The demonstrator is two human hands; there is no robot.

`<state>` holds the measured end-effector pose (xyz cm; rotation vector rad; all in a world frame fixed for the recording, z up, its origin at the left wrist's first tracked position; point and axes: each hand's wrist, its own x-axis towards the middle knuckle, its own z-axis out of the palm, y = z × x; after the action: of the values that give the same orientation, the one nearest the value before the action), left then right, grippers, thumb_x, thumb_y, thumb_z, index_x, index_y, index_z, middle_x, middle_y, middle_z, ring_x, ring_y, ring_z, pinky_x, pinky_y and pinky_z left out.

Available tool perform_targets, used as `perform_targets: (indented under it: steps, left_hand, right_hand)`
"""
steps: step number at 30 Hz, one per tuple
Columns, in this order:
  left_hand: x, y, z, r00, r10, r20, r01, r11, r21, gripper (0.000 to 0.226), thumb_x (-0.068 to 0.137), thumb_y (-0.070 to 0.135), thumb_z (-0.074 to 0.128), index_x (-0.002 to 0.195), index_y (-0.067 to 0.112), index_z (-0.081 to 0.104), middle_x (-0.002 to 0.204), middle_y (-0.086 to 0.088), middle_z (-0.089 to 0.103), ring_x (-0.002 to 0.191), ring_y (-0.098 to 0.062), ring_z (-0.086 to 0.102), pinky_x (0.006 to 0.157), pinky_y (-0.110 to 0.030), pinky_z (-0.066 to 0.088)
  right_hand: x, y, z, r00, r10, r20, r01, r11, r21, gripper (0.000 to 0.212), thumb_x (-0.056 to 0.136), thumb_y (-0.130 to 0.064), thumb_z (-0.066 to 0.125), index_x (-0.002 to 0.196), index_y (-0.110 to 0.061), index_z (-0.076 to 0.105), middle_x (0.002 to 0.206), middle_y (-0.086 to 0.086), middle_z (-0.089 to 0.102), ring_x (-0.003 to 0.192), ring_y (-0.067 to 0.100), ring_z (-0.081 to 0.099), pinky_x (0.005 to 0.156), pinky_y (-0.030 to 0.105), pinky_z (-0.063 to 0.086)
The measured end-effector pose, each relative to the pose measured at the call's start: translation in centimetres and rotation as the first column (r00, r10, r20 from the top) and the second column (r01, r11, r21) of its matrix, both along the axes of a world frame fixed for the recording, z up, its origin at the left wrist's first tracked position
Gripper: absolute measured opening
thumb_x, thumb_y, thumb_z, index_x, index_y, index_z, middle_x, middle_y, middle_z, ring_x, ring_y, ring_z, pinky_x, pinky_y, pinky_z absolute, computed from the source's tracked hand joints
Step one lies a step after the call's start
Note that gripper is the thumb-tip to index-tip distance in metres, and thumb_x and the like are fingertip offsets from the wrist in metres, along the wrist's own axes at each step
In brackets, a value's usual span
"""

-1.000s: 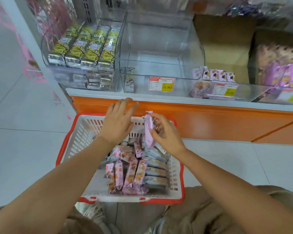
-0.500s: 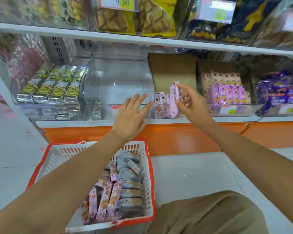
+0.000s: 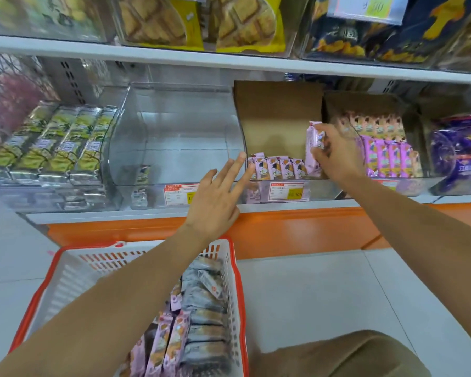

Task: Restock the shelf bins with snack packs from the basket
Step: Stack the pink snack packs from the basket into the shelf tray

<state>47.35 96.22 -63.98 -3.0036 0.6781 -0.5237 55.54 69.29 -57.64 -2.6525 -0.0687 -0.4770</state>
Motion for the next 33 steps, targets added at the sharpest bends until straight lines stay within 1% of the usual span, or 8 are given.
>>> perform_targets:
  steps: [3,8,12,16,21,23,28,33]
  left_hand:
    - [0.2,-0.1,-0.3,1.000,-0.002,0.026,0.001,0.999,0.037,0.087,0.089,0.029,0.054,0.157,0.019,0.001,0.164,-0.011,-0.005,0.151,-0.027,0.012,0.120,-0.046,0.014]
    - [0.3,-0.3,-0.6,0.999,0.035,0.037,-0.037,0.998,0.054,0.089,0.091,0.034,0.052,0.157,0.021,-0.007,0.158,-0.008,-0.021,0.152,-0.026,0.004,0.120,-0.048,-0.001]
    - [0.2,-0.3,-0.6,0.999,0.032,0.033,-0.034,0.997,0.064,0.089,0.091,0.035,0.051,0.157,0.021,-0.009,0.158,-0.009,-0.022,0.152,-0.026,0.004,0.120,-0.048,-0.002]
    - [0.0,-0.4,-0.2,0.999,0.034,0.013,-0.035,0.997,0.066,0.087,0.094,0.034,0.046,0.154,0.022,-0.016,0.155,-0.008,-0.028,0.152,-0.025,-0.001,0.120,-0.048,-0.004]
    - [-0.1,-0.3,0.1,1.000,0.014,-0.013,-0.013,0.998,0.056,0.086,0.094,0.029,0.045,0.153,0.022,-0.018,0.158,-0.007,-0.026,0.152,-0.025,-0.004,0.121,-0.046,-0.003]
    - [-0.2,-0.1,0.3,1.000,-0.011,-0.012,0.011,0.999,0.034,0.086,0.092,0.025,0.049,0.156,0.021,-0.007,0.162,-0.009,-0.016,0.152,-0.026,0.000,0.121,-0.044,-0.002]
    - [-2.1,2.0,0.6,0.998,-0.041,-0.047,0.042,0.999,0.025,0.079,0.093,0.023,0.046,0.157,0.021,0.000,0.164,-0.010,-0.005,0.151,-0.026,-0.006,0.122,-0.043,-0.008]
    - [-7.1,7.9,-1.4,0.993,0.120,0.010,-0.119,0.987,-0.106,0.078,0.080,0.019,0.058,0.152,0.008,0.031,0.157,-0.017,0.029,0.145,-0.035,0.025,0.121,-0.050,0.014]
  right_hand:
    - [1.3,-0.3,-0.5,0.998,-0.019,-0.063,0.014,0.997,-0.080,0.047,0.093,-0.015,0.062,0.137,-0.022,0.048,0.084,0.011,0.061,0.076,0.028,0.059,0.070,0.036,0.049]
    - [2.0,-0.3,-1.1,0.979,-0.059,-0.195,0.008,0.967,-0.254,0.048,0.091,-0.017,0.065,0.136,-0.020,0.049,0.112,0.016,0.068,0.098,0.034,0.065,0.078,0.036,0.052]
    - [2.5,-0.5,-1.5,0.943,-0.074,-0.324,-0.011,0.967,-0.254,0.047,0.087,-0.017,0.070,0.131,-0.023,0.055,0.114,0.011,0.068,0.099,0.028,0.065,0.081,0.032,0.050]
    - [2.6,-0.7,-1.3,0.908,-0.087,-0.411,-0.052,0.947,-0.315,0.034,0.096,-0.019,0.057,0.129,-0.027,0.059,0.125,0.008,0.064,0.100,0.023,0.063,0.087,0.032,0.049]
    - [1.8,-0.4,-0.2,0.884,-0.090,-0.459,-0.057,0.953,-0.298,0.042,0.100,-0.020,0.048,0.141,-0.029,0.048,0.138,0.010,0.055,0.104,0.026,0.063,0.089,0.035,0.050]
    - [0.8,0.4,0.3,0.906,-0.063,-0.419,-0.025,0.979,-0.201,0.045,0.099,-0.019,0.049,0.143,-0.027,0.045,0.130,0.013,0.060,0.091,0.026,0.067,0.085,0.035,0.054]
    - [-3.2,5.3,1.3,0.994,0.108,-0.007,-0.106,0.984,0.143,0.032,0.092,-0.012,0.052,0.121,-0.020,0.062,0.095,0.004,0.066,0.081,0.016,0.064,0.077,0.037,0.055]
    - [-10.0,14.0,-0.4,0.922,0.347,0.170,-0.385,0.861,0.332,0.017,0.095,-0.011,0.052,0.107,-0.014,0.063,0.071,-0.009,0.055,0.061,0.007,0.052,0.057,0.024,0.044]
